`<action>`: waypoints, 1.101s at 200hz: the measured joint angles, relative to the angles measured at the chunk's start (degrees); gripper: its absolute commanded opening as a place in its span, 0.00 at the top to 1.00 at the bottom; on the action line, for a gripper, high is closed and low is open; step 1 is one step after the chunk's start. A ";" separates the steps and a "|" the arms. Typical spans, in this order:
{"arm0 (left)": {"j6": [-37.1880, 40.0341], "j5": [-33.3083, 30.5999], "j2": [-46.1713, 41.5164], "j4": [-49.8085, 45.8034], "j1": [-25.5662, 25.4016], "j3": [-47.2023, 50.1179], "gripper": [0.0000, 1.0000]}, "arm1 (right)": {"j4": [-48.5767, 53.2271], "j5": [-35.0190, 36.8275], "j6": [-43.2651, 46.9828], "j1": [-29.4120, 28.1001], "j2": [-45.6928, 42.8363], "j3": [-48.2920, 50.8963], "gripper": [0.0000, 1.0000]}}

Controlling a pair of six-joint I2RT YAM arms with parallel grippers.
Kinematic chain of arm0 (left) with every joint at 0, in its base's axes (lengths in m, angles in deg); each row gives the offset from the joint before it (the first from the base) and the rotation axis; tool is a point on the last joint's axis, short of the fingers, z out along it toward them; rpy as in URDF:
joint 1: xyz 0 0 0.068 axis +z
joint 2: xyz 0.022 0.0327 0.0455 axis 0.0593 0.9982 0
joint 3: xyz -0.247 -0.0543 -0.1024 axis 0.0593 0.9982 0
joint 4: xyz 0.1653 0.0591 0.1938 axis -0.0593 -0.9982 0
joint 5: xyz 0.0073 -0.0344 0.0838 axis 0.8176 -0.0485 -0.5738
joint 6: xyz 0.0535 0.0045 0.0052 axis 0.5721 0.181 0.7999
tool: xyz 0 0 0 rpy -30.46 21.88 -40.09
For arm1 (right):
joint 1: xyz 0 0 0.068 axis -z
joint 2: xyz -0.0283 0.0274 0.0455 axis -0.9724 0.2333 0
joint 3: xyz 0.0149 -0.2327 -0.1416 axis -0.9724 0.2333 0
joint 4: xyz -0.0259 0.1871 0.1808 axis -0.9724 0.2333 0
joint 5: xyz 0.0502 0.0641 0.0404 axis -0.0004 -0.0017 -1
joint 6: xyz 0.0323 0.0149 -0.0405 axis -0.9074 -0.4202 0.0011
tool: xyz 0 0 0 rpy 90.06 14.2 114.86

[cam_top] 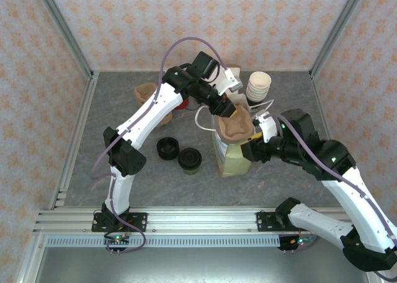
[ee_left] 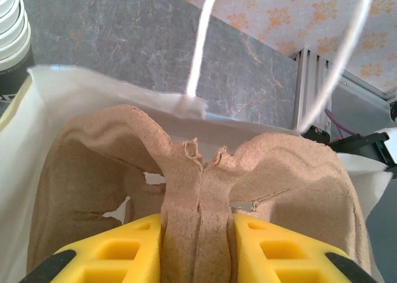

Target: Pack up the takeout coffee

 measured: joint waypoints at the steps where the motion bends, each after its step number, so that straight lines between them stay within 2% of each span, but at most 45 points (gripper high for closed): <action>1: -0.02 0.02 0.00 0.00 0.00 -0.02 0.70 | -0.07 0.07 -0.02 0.00 0.02 0.00 0.55; 96: 0.07 -0.02 0.46 -0.79 0.00 -0.98 0.70 | -2.97 0.92 2.97 0.02 2.84 0.52 0.56; 124: 0.35 -0.20 0.48 -0.48 0.00 1.36 0.70 | -3.87 0.83 2.69 0.02 1.84 0.55 0.56; 165: 0.52 -0.57 0.48 1.22 -0.02 7.26 0.70 | -5.05 1.64 -0.59 0.20 -0.24 0.55 0.55; 220: 2.80 -4.02 -1.22 2.84 -2.01 9.29 0.70 | -6.54 8.28 -7.45 0.94 -0.39 0.63 0.53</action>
